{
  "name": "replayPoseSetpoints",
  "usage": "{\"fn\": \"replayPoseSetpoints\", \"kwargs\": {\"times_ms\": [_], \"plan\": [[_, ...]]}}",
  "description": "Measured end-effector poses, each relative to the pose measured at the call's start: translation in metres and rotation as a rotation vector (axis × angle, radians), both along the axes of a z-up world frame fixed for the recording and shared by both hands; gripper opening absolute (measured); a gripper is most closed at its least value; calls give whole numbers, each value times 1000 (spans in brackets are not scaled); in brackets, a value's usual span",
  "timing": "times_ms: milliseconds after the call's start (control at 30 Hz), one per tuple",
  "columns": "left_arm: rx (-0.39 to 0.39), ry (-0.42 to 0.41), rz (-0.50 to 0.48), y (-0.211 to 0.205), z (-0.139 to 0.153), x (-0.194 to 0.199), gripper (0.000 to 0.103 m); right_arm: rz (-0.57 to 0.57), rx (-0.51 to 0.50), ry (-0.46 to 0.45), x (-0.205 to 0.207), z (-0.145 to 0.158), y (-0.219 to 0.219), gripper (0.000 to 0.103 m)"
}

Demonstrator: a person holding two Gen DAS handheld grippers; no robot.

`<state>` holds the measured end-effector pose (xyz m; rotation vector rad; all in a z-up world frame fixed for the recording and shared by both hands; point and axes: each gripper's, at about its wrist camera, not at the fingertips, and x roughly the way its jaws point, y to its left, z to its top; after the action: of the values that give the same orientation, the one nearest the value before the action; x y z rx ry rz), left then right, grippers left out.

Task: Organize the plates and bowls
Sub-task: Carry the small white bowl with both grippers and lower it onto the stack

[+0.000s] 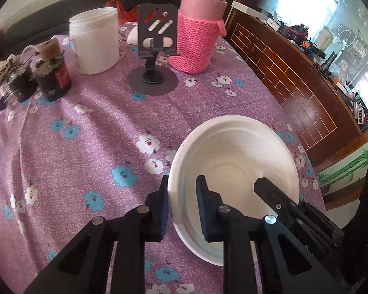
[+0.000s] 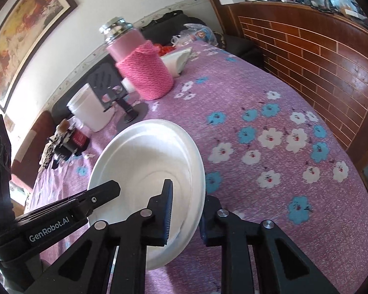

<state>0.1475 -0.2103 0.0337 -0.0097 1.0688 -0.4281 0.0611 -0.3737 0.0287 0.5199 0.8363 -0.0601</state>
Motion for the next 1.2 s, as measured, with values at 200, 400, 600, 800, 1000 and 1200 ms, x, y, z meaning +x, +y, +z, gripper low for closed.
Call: {"fn": "replayPoseSetpoints", "kwargs": {"times_ms": [200,400,600,800,1000,1200], "plan": [[-11,-51,62,47,11,-27,20,118,65,-28,1,0,30,19],[-31,-95,130,96,13,-56,20,236,101,-30,-1,-1,68,19],[-62,-123,220,141,14,-80,18,364,34,-14,-6,-4,117,19],[-57,-144,276,177,13,-106,18,451,-82,-26,-20,5,165,19],[-36,-182,330,210,13,-134,18,525,-118,-33,-44,20,203,20],[-57,-189,366,242,13,-163,18,581,-99,8,-59,17,235,21]]}}
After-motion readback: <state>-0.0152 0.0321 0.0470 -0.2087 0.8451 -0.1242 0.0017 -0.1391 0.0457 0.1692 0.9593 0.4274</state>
